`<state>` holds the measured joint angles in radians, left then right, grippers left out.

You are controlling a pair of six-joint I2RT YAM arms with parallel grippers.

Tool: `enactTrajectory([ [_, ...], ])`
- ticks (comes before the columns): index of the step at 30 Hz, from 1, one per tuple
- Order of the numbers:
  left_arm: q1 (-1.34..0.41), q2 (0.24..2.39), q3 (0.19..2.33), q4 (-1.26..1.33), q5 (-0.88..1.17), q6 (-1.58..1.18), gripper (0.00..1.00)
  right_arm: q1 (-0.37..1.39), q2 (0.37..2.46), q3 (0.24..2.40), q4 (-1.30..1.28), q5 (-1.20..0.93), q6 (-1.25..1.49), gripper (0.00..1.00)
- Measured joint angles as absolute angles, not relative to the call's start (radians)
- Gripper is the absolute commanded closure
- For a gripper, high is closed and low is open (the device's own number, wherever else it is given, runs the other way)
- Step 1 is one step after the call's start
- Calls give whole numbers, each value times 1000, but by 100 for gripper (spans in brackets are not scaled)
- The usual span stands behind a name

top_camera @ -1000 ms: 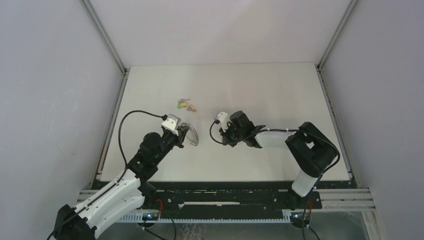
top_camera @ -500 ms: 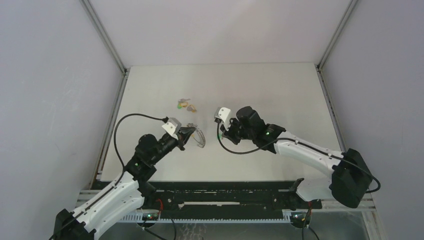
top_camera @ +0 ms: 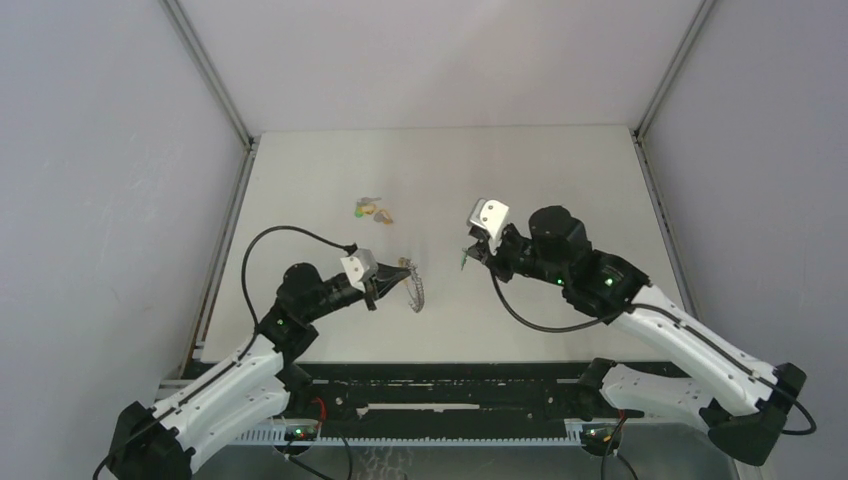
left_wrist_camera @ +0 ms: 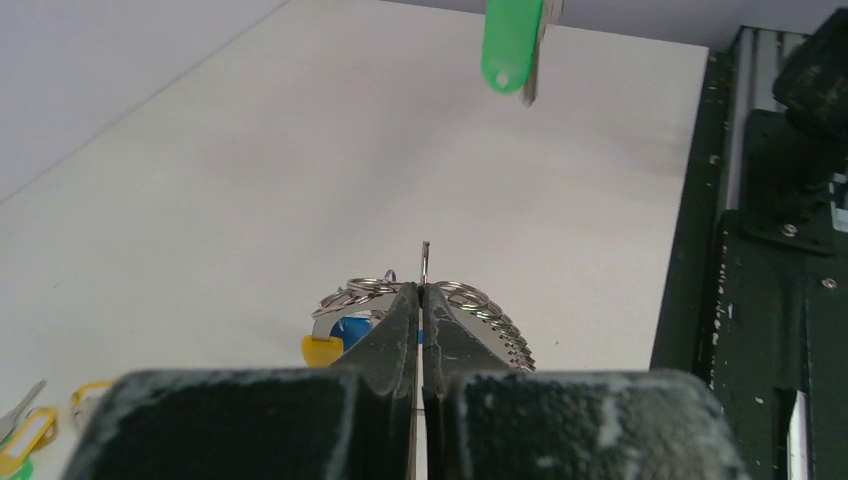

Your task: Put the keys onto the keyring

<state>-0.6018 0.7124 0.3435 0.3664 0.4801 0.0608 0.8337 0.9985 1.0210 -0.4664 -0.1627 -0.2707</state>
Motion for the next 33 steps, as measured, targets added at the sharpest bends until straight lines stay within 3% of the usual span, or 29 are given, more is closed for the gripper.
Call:
enactTrajectory([
  [8,-603,822,416,377,606,115,100,842,950,1121,-573,-162,-312,100],
  [19,-612,757,420,332,643,157,100,856,1063,1252,-747,-171,-408,100],
  [33,-633,724,420,326,628,170,100,874,1126,1256,-805,-196,-497,100],
])
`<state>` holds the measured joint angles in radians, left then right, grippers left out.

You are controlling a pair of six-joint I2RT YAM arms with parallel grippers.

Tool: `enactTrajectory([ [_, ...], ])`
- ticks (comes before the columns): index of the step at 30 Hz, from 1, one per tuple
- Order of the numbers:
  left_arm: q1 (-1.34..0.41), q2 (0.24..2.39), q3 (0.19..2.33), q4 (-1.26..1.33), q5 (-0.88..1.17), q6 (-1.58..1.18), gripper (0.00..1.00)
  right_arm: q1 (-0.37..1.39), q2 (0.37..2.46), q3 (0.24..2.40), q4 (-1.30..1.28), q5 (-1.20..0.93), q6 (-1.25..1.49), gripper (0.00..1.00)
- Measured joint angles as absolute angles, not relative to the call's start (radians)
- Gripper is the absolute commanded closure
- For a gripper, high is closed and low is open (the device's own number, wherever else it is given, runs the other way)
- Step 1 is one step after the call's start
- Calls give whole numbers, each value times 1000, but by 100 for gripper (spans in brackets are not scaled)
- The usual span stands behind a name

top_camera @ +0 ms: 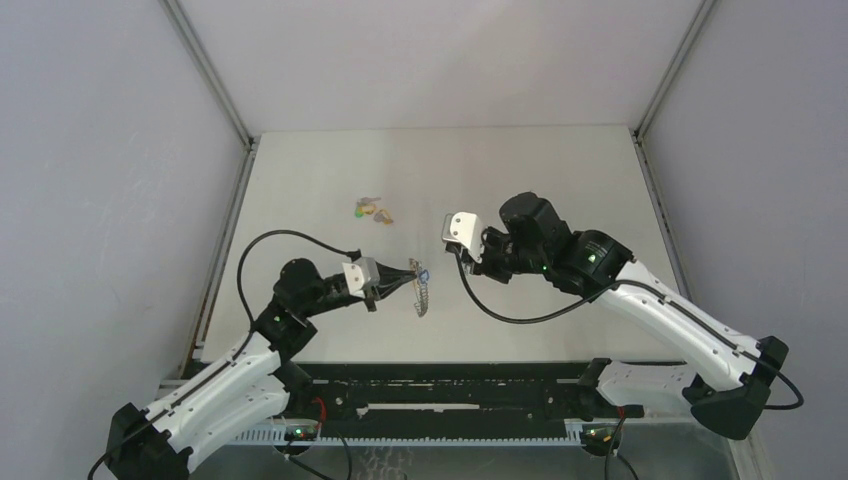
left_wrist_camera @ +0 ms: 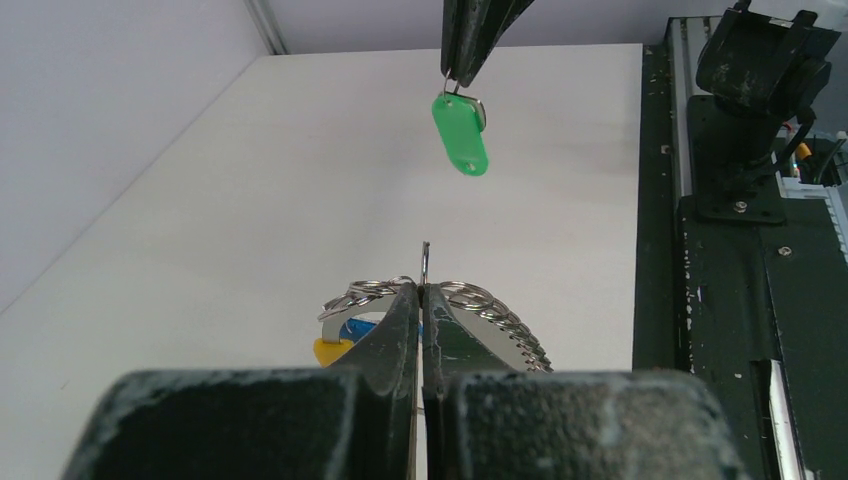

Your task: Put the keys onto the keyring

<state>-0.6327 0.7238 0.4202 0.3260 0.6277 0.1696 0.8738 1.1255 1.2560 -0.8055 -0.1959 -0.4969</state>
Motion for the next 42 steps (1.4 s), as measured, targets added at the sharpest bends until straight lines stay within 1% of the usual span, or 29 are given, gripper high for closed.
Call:
enactTrajectory([
  [5,-633,724,420,308,622,181,100,880,1157,1256,-804,-192,-519,100],
  [14,-633,724,420,289,655,203,100,945,1229,1256,-799,-200,-588,100],
  [23,-633,738,420,292,694,202,100,981,1207,1242,-702,-200,-643,100],
  [42,-633,745,420,307,711,194,100,1060,1232,1237,-691,-128,-686,100],
])
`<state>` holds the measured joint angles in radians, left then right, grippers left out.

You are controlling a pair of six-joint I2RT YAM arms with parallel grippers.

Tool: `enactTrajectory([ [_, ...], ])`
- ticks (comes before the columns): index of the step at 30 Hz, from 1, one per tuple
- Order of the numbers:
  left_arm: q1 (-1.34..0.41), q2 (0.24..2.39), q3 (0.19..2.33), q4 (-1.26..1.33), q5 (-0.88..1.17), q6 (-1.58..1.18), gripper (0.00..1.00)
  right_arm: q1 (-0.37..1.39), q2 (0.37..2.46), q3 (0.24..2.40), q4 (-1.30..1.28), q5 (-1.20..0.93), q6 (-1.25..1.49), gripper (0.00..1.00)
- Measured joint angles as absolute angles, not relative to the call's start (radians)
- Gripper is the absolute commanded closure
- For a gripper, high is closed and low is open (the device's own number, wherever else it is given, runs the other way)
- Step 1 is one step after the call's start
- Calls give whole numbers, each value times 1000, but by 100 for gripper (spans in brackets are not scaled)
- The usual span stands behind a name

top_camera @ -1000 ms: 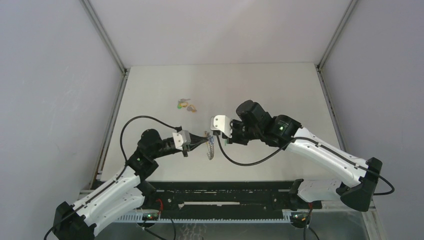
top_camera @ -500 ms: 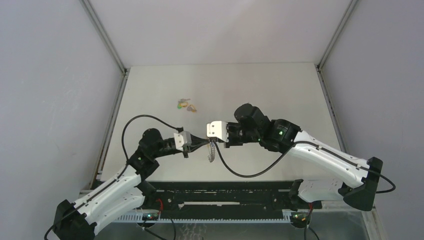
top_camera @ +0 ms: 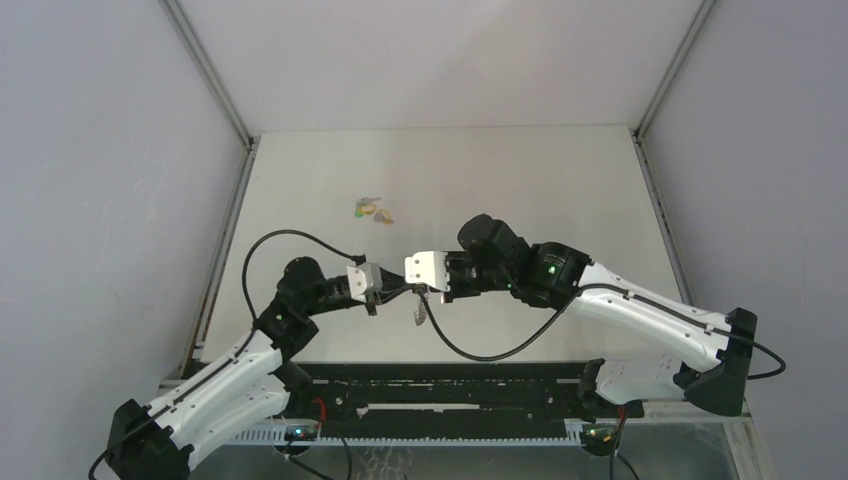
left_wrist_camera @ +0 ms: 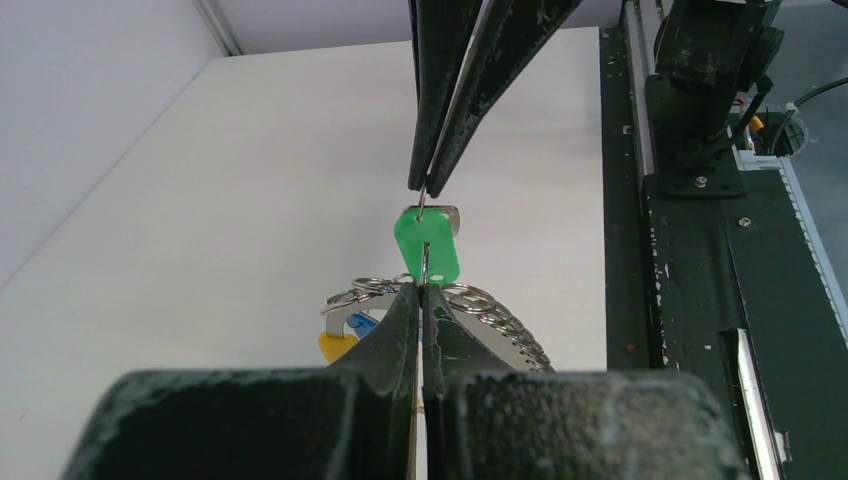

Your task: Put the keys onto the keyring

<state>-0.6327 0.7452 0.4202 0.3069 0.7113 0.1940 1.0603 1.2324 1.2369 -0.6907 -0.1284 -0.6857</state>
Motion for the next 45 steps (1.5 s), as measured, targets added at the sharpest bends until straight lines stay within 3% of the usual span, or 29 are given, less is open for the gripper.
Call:
enactTrajectory([
  [45,-633,753,420,293,702,201,100,1095,1252,1237,-657,-113,-685,100],
])
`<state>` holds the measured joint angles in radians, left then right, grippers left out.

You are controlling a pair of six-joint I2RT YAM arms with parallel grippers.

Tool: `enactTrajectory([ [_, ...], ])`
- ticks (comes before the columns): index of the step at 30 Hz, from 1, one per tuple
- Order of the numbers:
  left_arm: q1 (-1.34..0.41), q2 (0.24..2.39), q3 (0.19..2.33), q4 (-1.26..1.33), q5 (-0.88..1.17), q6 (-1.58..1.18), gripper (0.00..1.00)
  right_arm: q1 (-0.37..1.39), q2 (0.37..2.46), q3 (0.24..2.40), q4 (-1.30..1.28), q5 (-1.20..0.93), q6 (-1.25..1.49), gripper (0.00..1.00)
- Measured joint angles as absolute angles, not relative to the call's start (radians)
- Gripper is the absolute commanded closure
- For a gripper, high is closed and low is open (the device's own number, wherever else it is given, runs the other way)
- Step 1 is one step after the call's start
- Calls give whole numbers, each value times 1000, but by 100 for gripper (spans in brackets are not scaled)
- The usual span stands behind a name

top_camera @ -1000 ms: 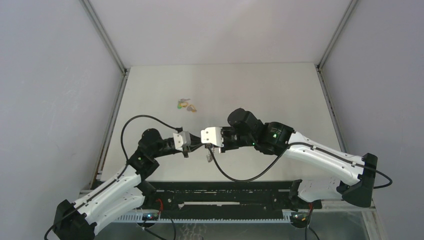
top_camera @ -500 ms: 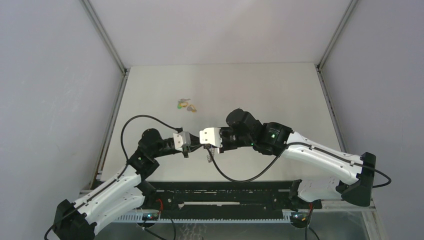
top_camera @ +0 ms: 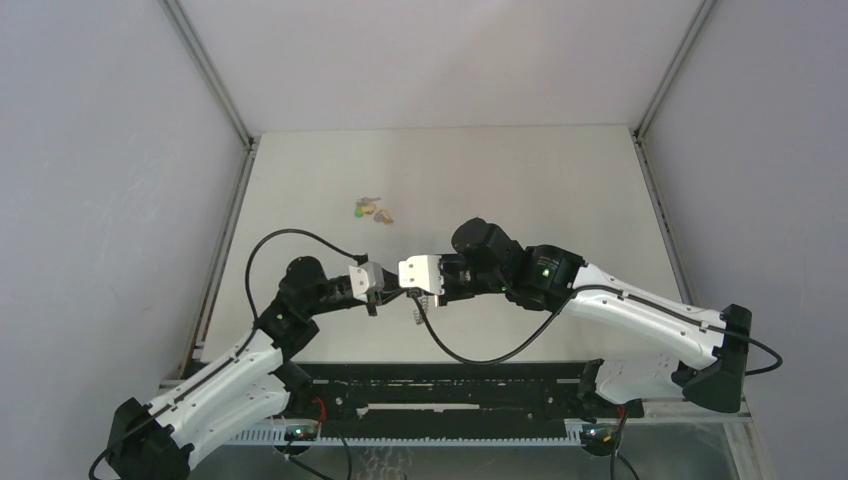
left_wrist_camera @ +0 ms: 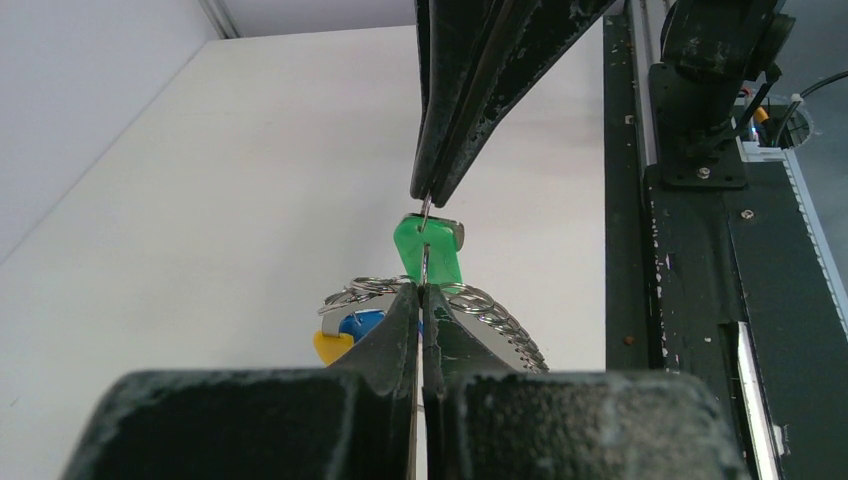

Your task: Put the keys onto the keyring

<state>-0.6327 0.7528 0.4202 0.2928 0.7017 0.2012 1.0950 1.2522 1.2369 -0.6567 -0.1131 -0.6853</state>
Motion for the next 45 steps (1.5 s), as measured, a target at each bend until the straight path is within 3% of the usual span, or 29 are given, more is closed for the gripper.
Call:
enactTrajectory([
  [45,-639,741,420,281,699,204,100,1096,1275,1237,-657,-120,-674,100],
])
